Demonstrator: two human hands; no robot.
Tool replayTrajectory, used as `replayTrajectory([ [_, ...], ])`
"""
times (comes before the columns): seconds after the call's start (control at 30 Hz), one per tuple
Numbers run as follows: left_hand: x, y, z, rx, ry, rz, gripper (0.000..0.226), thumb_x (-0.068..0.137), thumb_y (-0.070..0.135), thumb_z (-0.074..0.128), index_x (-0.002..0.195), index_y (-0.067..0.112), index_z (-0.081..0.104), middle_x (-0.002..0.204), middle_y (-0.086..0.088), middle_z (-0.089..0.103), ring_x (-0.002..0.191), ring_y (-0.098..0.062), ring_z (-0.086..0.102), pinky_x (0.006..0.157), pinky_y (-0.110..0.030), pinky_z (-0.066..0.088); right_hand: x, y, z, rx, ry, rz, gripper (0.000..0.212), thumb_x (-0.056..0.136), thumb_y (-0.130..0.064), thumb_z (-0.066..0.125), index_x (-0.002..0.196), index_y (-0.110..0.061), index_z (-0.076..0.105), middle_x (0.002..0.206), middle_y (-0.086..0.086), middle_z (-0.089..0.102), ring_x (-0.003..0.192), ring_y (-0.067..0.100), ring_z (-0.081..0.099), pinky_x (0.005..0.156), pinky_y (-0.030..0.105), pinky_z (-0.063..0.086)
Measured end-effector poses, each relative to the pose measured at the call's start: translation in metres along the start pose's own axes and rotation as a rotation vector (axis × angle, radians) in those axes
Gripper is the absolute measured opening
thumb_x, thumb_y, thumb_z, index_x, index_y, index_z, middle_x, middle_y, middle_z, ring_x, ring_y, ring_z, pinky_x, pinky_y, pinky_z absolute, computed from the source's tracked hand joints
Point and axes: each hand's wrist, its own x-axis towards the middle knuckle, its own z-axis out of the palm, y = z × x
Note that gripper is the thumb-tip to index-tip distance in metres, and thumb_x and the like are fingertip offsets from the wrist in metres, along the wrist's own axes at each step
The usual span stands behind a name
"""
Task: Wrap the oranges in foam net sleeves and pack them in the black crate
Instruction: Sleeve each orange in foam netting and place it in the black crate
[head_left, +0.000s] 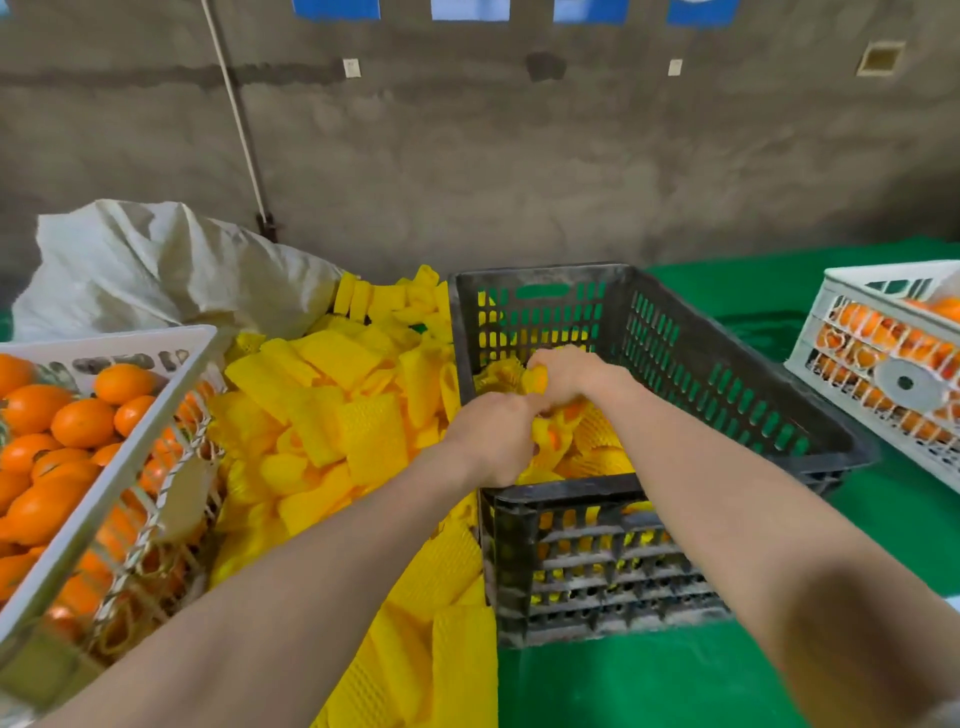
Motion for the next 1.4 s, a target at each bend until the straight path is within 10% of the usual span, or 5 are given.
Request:
replayTrajectory([
  [0.33, -0.003, -0.002, 0.001, -0.155, 0.092, 0.007, 0.032, 0.089, 0.008, 0.058, 0.121, 0.014, 0.061, 0.102, -0.007, 0.065, 0.095, -0.026, 0.058, 0.08, -0.038, 0.05, 0.008, -0.005, 0.017, -0.024, 0.053, 0.068, 0.074, 0.09, -0.035, 0.056, 0.148, -0.035, 0.01, 0.156, 0.015, -0.01, 0.141, 0.045, -0.003, 0.11, 0.063, 0.011],
  [0.7, -0.066, -0.044, -0.017, -0.384, 0.276, 0.08, 0.021, 0.093, 0.013, 0.058, 0.108, 0.002, 0.067, 0.117, -0.011, 0.066, 0.11, -0.02, 0.056, 0.089, -0.02, 0.037, -0.063, -0.083, -0.009, 0.38, 0.774, -0.447, 0.023, 0.088, -0.008, 0.057, 0.109, -0.004, 0.064, 0.119, 0.013, 0.06, 0.117, 0.028, 0.051, 0.101, 0.032, 0.035],
  [0.9, -0.126, -0.126, -0.054, -0.368, 0.27, -0.15, 0.02, 0.092, 0.01, 0.061, 0.109, 0.006, 0.069, 0.107, -0.003, 0.069, 0.091, -0.012, 0.062, 0.07, 0.0, 0.036, -0.063, -0.178, 0.012, 0.407, 0.546, -0.612, 0.024, 0.09, -0.011, 0.056, 0.113, -0.007, 0.06, 0.117, 0.012, 0.06, 0.11, 0.027, 0.054, 0.09, 0.028, 0.035],
  [1.13, -0.21, -0.199, -0.087, -0.363, 0.379, -0.442, 0.018, 0.094, 0.011, 0.058, 0.108, 0.01, 0.069, 0.109, -0.003, 0.067, 0.1, -0.017, 0.062, 0.087, -0.033, 0.051, -0.003, -0.257, 0.053, 0.217, 0.134, -0.41, 0.065, 0.091, -0.012, 0.052, 0.147, -0.012, 0.019, 0.152, 0.014, 0.019, 0.129, 0.033, 0.04, 0.104, 0.038, 0.036],
  [1.4, -0.253, -0.24, -0.091, -0.395, 0.396, -0.508, 0.036, 0.094, -0.008, 0.04, 0.113, 0.009, 0.065, 0.113, -0.007, 0.066, 0.098, -0.017, 0.059, 0.08, -0.02, 0.046, 0.035, -0.286, 0.068, -0.071, 0.098, -0.266, 0.072, 0.091, -0.036, 0.056, 0.149, -0.023, 0.013, 0.158, 0.006, -0.007, 0.125, 0.033, 0.045, 0.094, 0.039, 0.043],
])
